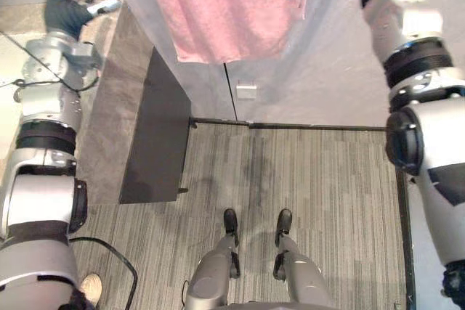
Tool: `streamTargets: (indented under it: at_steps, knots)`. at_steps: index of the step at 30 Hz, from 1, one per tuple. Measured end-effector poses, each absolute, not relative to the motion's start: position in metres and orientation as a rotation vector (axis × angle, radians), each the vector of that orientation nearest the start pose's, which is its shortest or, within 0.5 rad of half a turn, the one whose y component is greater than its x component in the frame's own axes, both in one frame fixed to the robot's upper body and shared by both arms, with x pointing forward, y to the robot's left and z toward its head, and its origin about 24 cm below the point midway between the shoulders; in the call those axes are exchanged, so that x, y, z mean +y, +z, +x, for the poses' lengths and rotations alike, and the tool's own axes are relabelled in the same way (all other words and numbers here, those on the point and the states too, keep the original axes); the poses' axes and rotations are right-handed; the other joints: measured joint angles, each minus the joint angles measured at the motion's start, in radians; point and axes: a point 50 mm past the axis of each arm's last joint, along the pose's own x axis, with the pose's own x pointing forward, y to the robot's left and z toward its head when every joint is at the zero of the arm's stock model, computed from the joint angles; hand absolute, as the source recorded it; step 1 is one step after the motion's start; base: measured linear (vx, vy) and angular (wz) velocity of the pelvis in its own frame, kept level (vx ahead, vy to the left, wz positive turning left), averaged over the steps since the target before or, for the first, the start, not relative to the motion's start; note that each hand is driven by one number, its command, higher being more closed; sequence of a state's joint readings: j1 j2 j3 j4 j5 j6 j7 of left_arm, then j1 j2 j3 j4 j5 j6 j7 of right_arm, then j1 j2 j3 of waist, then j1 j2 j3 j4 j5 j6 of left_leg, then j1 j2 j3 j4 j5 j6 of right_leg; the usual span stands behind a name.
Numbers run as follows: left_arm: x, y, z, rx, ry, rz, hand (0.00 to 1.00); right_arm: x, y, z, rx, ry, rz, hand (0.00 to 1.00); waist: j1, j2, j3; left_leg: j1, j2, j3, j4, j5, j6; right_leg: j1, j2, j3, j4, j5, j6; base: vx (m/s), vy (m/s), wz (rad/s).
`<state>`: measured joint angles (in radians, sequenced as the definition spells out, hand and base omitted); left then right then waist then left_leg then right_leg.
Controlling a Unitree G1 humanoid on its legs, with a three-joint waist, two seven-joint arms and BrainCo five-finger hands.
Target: Organize washtable
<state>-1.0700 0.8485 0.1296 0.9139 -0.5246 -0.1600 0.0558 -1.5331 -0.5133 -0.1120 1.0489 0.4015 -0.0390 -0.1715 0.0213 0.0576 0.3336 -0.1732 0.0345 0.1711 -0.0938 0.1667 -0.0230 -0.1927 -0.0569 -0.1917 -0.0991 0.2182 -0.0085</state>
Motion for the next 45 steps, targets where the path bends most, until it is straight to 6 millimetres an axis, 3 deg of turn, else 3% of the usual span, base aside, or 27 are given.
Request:
streamTargets:
  at_steps: [3,5,7,10,12,13,15,18,19,22,27,33,38,45]
  knots:
    - [0.379,0.312,0.329,-0.592,0.635,-0.062,0.00,-0.244,0.395,0.380,-0.686,-0.364,0.389,0.00,-0.008,0.001,-0.001,0.006,0.003,0.001,0.000,0.000,0.000,0.004,0.003,0.002,0.000,0.000,0.000,0.01,-0.005,-0.03]
    - [0.378,0.319,0.325,-0.635,0.654,-0.079,0.00,-0.251,0.402,0.368,-0.775,-0.401,0.456,0.00,-0.010,0.000,-0.002,0.015,0.006,0.001,0.000,0.000,0.000,0.012,0.001,0.003,0.000,0.000,-0.001,0.02,-0.004,-0.02]
    - [0.366,0.335,0.320,-0.716,0.623,-0.057,0.00,-0.255,0.415,0.352,-0.883,-0.413,0.518,0.00,-0.008,0.000,-0.003,0.016,0.009,0.005,0.000,0.000,0.000,0.012,0.002,0.004,-0.003,0.000,-0.001,0.00,0.000,0.00]
    - [0.327,0.355,0.318,-0.836,0.464,0.052,0.00,-0.245,0.421,0.333,-1.024,-0.359,0.523,0.00,-0.008,0.000,-0.019,0.017,0.015,0.006,-0.001,0.000,-0.001,0.013,0.002,0.003,-0.004,0.000,0.000,0.02,-0.014,-0.02]
    - [0.289,0.352,0.321,-0.870,0.283,0.152,0.00,-0.223,0.409,0.333,-1.047,-0.286,0.484,0.00,-0.009,0.000,-0.043,0.021,0.016,0.012,-0.002,-0.001,-0.001,0.015,0.002,0.003,-0.005,0.000,0.000,0.04,-0.007,-0.07]
    - [0.279,0.350,0.321,-0.872,0.235,0.173,0.00,-0.215,0.403,0.335,-1.040,-0.260,0.466,0.00,-0.009,0.000,-0.050,0.023,0.016,0.014,-0.003,-0.001,-0.001,0.016,0.002,0.003,-0.005,0.000,0.000,0.04,-0.006,-0.05]
    - [0.244,0.333,0.322,-0.857,0.045,0.249,0.00,-0.175,0.375,0.342,-0.986,-0.118,0.382,0.00,-0.011,0.001,-0.076,0.028,0.019,0.019,-0.008,-0.002,-0.002,0.020,0.004,0.006,-0.005,-0.001,0.001,0.03,-0.008,-0.04]
    - [0.217,0.307,0.325,-0.787,-0.121,0.316,0.00,-0.134,0.340,0.350,-0.895,0.046,0.261,0.00,-0.009,0.001,-0.104,0.035,0.024,0.022,-0.008,-0.009,-0.012,0.026,0.007,0.009,-0.005,-0.005,0.000,0.00,0.000,0.00]
    - [0.205,0.289,0.324,-0.739,-0.209,0.339,0.00,-0.105,0.322,0.352,-0.841,0.158,0.209,0.00,-0.006,0.001,-0.117,0.040,0.027,0.024,-0.008,-0.012,-0.016,0.031,0.009,0.012,-0.005,-0.014,0.006,0.00,0.000,0.00]
    - [0.191,0.261,0.321,-0.655,-0.339,0.353,0.00,-0.060,0.298,0.349,-0.774,0.362,0.106,0.00,0.002,0.001,-0.135,0.043,0.032,0.031,-0.008,-0.014,-0.020,0.030,0.014,0.022,-0.006,-0.019,0.000,-0.01,-0.010,-0.06]
    - [0.190,0.242,0.319,-0.580,-0.400,0.340,0.00,-0.024,0.274,0.342,-0.705,0.563,-0.011,0.00,0.007,0.000,-0.169,0.029,0.036,0.051,-0.008,-0.014,-0.020,0.010,0.017,0.035,-0.006,-0.019,0.000,-0.02,-0.004,-0.09]
    - [0.191,0.244,0.319,-0.582,-0.422,0.276,0.00,-0.016,0.242,0.358,-0.531,0.637,-0.092,0.00,0.014,-0.001,-0.170,0.000,0.036,0.055,-0.008,-0.009,-0.025,-0.024,0.016,0.034,-0.006,-0.013,0.003,-0.01,-0.005,-0.06]
    - [0.201,0.249,0.332,-0.570,-0.359,0.218,0.00,-0.016,0.245,0.373,-0.473,0.596,-0.110,0.00,0.023,0.000,-0.170,-0.035,0.037,0.049,-0.008,-0.001,-0.024,-0.054,0.017,0.020,-0.005,0.006,-0.004,0.01,-0.001,0.05]
    - [0.206,0.288,0.349,-0.655,-0.275,0.175,0.00,-0.013,0.268,0.381,-0.496,0.558,-0.104,0.00,0.021,0.002,-0.137,-0.073,0.035,0.026,-0.008,0.008,-0.015,-0.082,0.014,-0.001,-0.001,0.009,-0.003,-0.01,0.010,0.09]
